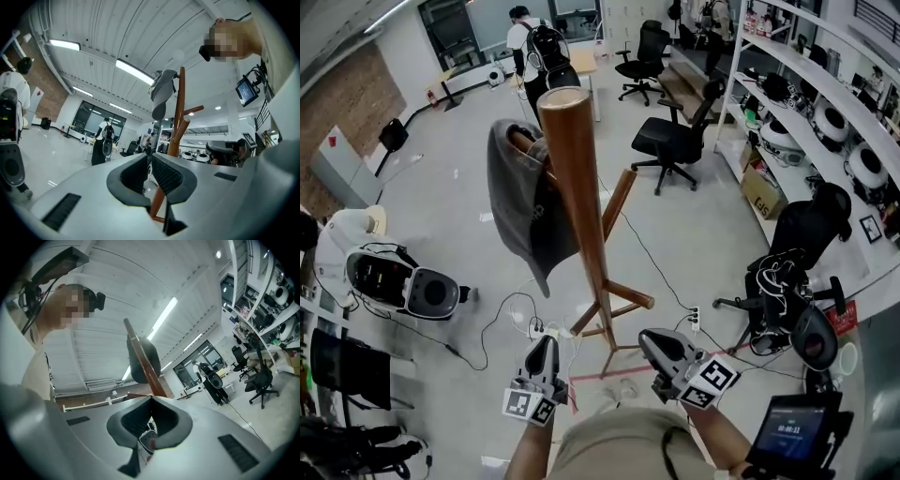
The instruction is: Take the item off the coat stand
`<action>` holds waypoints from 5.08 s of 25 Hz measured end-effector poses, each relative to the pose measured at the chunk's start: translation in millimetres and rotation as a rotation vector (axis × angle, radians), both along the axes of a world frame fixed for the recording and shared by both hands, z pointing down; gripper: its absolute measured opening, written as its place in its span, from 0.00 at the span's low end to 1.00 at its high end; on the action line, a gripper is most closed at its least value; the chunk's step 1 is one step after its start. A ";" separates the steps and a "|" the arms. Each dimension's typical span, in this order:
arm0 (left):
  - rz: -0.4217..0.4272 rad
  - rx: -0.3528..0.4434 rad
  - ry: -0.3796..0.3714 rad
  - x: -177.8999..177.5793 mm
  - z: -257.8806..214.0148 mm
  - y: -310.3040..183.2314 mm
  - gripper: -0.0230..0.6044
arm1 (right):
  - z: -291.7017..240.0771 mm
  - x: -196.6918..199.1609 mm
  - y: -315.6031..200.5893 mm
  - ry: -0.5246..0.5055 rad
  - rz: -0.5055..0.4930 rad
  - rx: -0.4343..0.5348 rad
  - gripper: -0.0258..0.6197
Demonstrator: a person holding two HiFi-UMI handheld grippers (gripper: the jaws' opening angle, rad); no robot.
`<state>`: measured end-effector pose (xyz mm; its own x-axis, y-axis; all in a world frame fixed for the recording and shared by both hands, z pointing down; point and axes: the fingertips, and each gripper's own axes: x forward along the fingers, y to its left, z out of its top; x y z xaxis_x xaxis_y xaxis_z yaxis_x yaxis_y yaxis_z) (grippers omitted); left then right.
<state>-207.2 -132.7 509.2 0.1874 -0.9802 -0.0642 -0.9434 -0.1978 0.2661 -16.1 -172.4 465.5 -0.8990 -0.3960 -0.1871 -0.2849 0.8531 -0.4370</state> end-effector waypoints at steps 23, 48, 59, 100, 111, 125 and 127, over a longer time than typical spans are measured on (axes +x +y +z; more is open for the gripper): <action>-0.013 0.108 -0.051 -9.3 -64.1 -54.4 0.18 | -6.6 -9.5 -9.8 -0.018 -0.063 0.001 0.06; -0.100 0.279 -0.168 0.7 -124.6 -96.4 0.29 | 4.6 -2.8 -29.8 -0.007 -0.023 -0.006 0.06; -0.211 0.352 -0.180 -7.3 -145.0 -88.8 0.28 | 13.0 13.7 -33.8 0.001 0.001 -0.015 0.06; -0.307 0.410 -0.232 -50.1 -178.4 -72.8 0.09 | 21.2 17.7 -44.6 -0.008 0.001 -0.017 0.06; -0.332 0.424 -0.271 -65.1 -187.4 -64.3 0.09 | 23.7 11.4 -36.3 -0.013 0.003 -0.022 0.06; -0.311 0.436 -0.280 -71.4 -202.8 -71.9 0.09 | 29.8 10.8 -23.4 -0.003 0.003 -0.041 0.06; -0.310 0.436 -0.279 -71.5 -204.0 -71.7 0.09 | 28.9 9.5 -21.4 -0.002 0.000 -0.042 0.06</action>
<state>-278.7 -204.3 305.2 -0.0356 -0.8859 -0.4625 -0.9971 0.0627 -0.0434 -6.6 -193.8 494.4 -0.8985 -0.4040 -0.1718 -0.2845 0.8338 -0.4731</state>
